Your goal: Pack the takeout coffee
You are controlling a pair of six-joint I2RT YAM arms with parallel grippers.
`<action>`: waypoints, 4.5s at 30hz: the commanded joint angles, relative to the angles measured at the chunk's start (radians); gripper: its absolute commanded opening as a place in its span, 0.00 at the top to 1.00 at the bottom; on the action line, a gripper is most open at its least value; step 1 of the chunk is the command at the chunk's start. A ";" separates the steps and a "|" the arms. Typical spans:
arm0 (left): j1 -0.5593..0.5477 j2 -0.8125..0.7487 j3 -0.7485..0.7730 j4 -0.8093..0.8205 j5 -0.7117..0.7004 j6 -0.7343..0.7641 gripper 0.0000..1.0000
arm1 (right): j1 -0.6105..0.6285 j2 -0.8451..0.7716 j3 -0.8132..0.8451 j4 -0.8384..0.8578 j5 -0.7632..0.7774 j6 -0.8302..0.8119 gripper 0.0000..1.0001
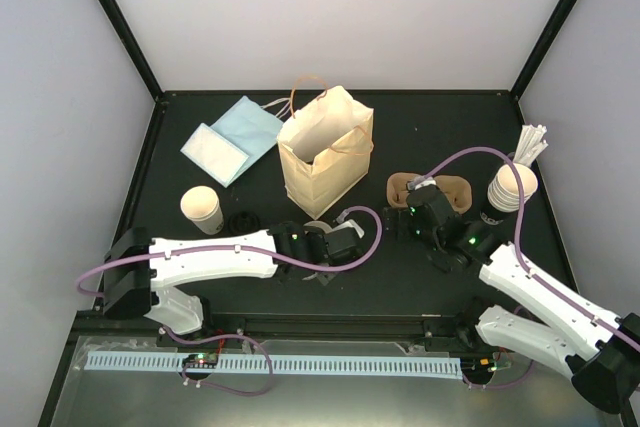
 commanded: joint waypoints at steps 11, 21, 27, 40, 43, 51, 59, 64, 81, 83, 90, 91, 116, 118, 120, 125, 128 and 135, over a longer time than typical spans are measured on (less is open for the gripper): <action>-0.008 -0.043 0.051 0.012 0.027 -0.020 0.61 | -0.004 0.007 0.007 0.024 -0.014 -0.008 0.00; -0.006 -0.155 0.066 -0.039 0.009 -0.059 0.36 | -0.004 0.038 0.043 0.016 -0.056 -0.059 0.00; 0.065 -0.242 0.028 -0.132 -0.039 -0.188 0.11 | -0.003 0.046 0.086 -0.005 -0.079 -0.090 0.00; 0.412 -0.454 -0.257 -0.158 0.102 -0.379 0.01 | -0.003 0.077 0.104 0.011 -0.132 -0.102 0.00; 0.429 -0.446 -0.298 -0.175 0.081 -0.430 0.01 | -0.003 0.083 0.108 0.012 -0.142 -0.106 0.00; 0.437 -0.363 -0.414 -0.091 0.107 -0.472 0.01 | -0.004 0.098 0.102 0.022 -0.150 -0.106 0.00; 0.474 -0.304 -0.449 -0.039 0.121 -0.431 0.01 | -0.004 0.101 0.094 0.017 -0.144 -0.109 0.00; 0.489 -0.273 -0.461 -0.009 0.138 -0.408 0.01 | -0.003 0.103 0.095 0.018 -0.146 -0.107 0.00; 0.514 -0.230 -0.438 -0.015 0.066 -0.399 0.05 | -0.003 0.108 0.096 0.014 -0.149 -0.113 0.00; 0.514 -0.235 -0.431 -0.021 0.065 -0.399 0.05 | -0.003 0.111 0.096 0.014 -0.149 -0.114 0.00; 0.526 -0.234 -0.442 0.002 0.059 -0.384 0.04 | -0.003 0.117 0.100 0.015 -0.153 -0.117 0.00; 0.530 -0.229 -0.445 0.009 0.062 -0.380 0.04 | -0.003 0.119 0.100 0.016 -0.154 -0.117 0.00; 0.592 -0.195 -0.472 0.059 0.135 -0.340 0.14 | -0.003 0.130 0.100 0.018 -0.153 -0.123 0.00; 0.595 -0.195 -0.472 0.050 0.127 -0.352 0.14 | -0.003 0.131 0.099 0.020 -0.153 -0.123 0.00; 0.595 -0.195 -0.472 0.041 0.120 -0.364 0.14 | -0.004 0.132 0.098 0.020 -0.154 -0.124 0.00; 0.595 -0.195 -0.472 0.033 0.116 -0.376 0.18 | -0.004 0.131 0.098 0.020 -0.152 -0.125 0.00; 0.595 -0.198 -0.471 0.029 0.111 -0.380 0.25 | -0.004 0.132 0.099 0.020 -0.152 -0.124 0.00; 0.595 -0.208 -0.451 -0.007 0.118 -0.389 0.34 | -0.003 0.127 0.099 0.020 -0.150 -0.125 0.00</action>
